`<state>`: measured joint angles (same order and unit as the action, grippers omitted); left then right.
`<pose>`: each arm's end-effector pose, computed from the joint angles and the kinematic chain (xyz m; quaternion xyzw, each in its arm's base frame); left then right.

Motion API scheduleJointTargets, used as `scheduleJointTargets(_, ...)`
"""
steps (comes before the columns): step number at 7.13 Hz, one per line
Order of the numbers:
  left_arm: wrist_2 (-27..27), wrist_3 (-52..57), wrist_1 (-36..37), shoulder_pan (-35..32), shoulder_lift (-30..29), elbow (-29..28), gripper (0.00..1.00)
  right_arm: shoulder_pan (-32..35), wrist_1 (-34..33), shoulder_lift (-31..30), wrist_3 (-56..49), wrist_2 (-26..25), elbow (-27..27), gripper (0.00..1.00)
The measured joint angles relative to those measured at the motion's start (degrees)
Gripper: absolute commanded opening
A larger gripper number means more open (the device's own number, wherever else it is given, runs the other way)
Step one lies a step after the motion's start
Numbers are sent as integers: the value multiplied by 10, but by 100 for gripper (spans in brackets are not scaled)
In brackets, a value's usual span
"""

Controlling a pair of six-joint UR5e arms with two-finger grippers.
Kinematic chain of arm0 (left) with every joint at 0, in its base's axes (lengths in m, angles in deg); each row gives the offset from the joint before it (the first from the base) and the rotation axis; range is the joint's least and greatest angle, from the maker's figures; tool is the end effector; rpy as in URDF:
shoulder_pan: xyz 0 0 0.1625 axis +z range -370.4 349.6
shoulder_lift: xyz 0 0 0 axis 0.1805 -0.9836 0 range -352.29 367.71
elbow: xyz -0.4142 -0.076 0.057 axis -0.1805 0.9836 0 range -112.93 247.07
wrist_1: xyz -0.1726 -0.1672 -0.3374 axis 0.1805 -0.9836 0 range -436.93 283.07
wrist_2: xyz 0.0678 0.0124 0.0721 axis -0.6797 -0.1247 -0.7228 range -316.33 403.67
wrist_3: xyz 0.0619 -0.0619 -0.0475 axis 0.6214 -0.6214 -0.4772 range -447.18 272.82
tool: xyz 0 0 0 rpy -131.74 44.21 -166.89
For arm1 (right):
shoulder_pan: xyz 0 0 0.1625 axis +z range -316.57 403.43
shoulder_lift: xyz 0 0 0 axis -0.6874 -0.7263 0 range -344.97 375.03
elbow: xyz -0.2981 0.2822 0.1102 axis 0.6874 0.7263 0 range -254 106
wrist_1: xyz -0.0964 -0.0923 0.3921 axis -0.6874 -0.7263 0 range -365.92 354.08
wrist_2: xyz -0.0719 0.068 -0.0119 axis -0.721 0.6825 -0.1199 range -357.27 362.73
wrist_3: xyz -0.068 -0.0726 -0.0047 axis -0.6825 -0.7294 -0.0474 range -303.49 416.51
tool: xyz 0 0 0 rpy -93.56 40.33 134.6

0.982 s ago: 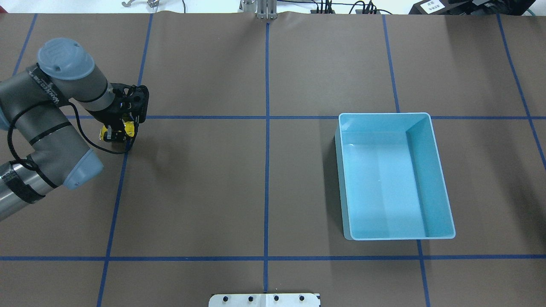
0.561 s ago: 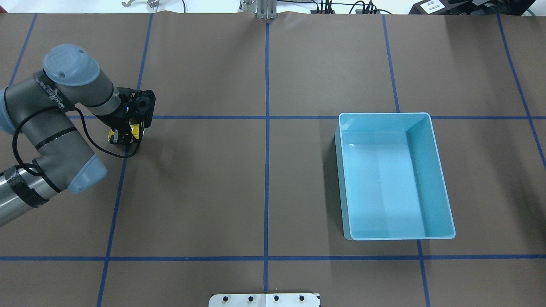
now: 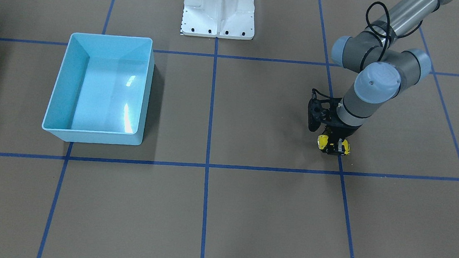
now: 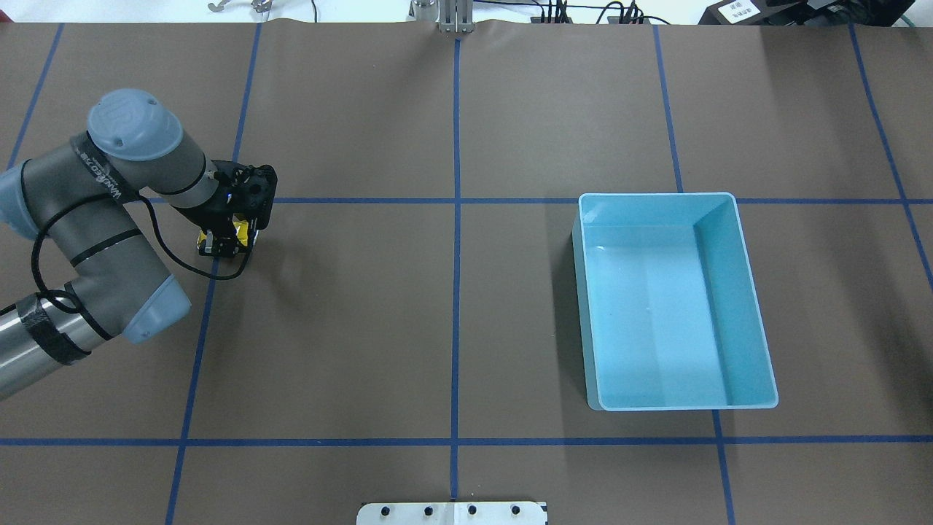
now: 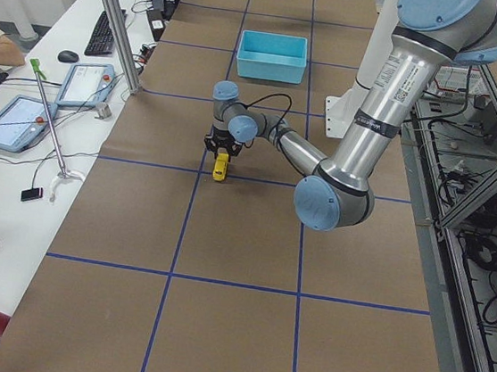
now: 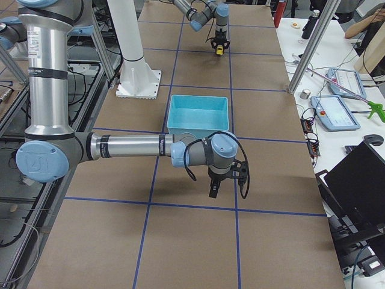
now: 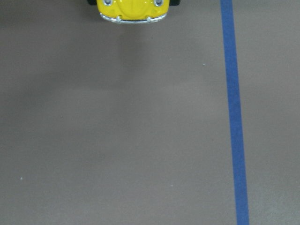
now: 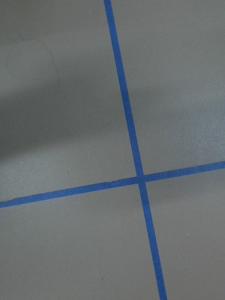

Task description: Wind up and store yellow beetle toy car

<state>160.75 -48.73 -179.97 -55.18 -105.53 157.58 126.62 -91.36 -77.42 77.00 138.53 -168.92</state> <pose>0.4062 -0.5271 0.4062 0.2932 0.2399 0.6703 0.6381 0.0045 -0.4850 0.6271 -0.0368 -0.3907 0.0858 0.9158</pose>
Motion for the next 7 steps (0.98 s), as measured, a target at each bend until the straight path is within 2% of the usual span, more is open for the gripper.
scheduleJointTargets(7,3,0,-17,-1,8,-5,29,0,-1,-1,0,0,2,100)
